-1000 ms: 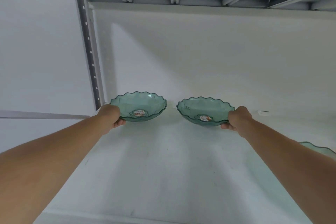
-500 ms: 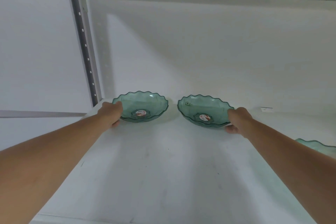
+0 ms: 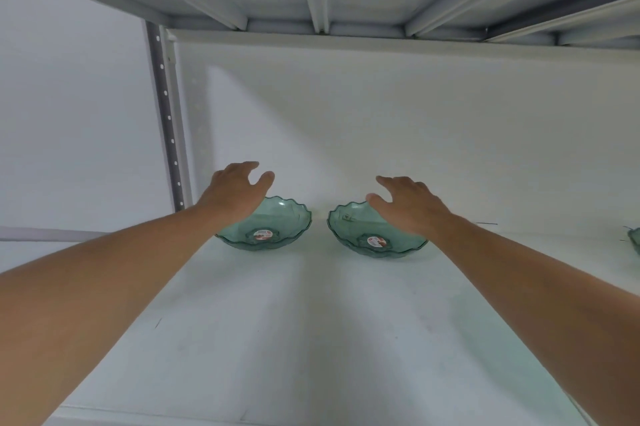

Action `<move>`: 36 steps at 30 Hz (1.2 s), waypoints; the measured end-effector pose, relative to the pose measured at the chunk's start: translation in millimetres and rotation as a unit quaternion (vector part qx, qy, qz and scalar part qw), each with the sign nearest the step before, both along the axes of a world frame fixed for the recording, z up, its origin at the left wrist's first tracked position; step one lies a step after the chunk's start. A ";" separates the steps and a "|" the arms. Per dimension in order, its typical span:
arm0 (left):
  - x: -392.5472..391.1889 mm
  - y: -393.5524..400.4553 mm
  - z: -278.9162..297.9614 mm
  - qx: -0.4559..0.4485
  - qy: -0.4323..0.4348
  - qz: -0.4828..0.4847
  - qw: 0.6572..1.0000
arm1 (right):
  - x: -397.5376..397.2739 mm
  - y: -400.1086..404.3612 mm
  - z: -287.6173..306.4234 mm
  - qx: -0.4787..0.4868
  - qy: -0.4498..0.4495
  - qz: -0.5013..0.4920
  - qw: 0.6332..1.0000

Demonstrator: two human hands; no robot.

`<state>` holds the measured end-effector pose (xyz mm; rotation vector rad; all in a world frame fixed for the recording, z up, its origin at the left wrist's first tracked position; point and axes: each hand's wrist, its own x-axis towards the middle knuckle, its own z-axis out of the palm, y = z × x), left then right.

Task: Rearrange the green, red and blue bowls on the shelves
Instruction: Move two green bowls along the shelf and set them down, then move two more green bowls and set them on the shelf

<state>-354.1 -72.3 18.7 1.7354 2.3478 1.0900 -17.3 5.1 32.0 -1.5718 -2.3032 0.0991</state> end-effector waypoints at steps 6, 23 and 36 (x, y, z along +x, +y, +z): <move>15.2 -9.1 -11.7 -0.001 -0.017 -0.019 1.000 | 3.5 -14.0 -5.8 -0.021 0.007 -0.004 1.000; 91.8 -53.3 -51.9 0.034 -0.038 -0.031 0.998 | 64.1 -86.4 -35.8 -0.034 0.008 -0.009 0.999; 284.4 -140.5 -47.7 0.025 -0.013 -0.007 1.000 | 216.7 -170.1 -26.0 -0.035 0.016 0.072 0.997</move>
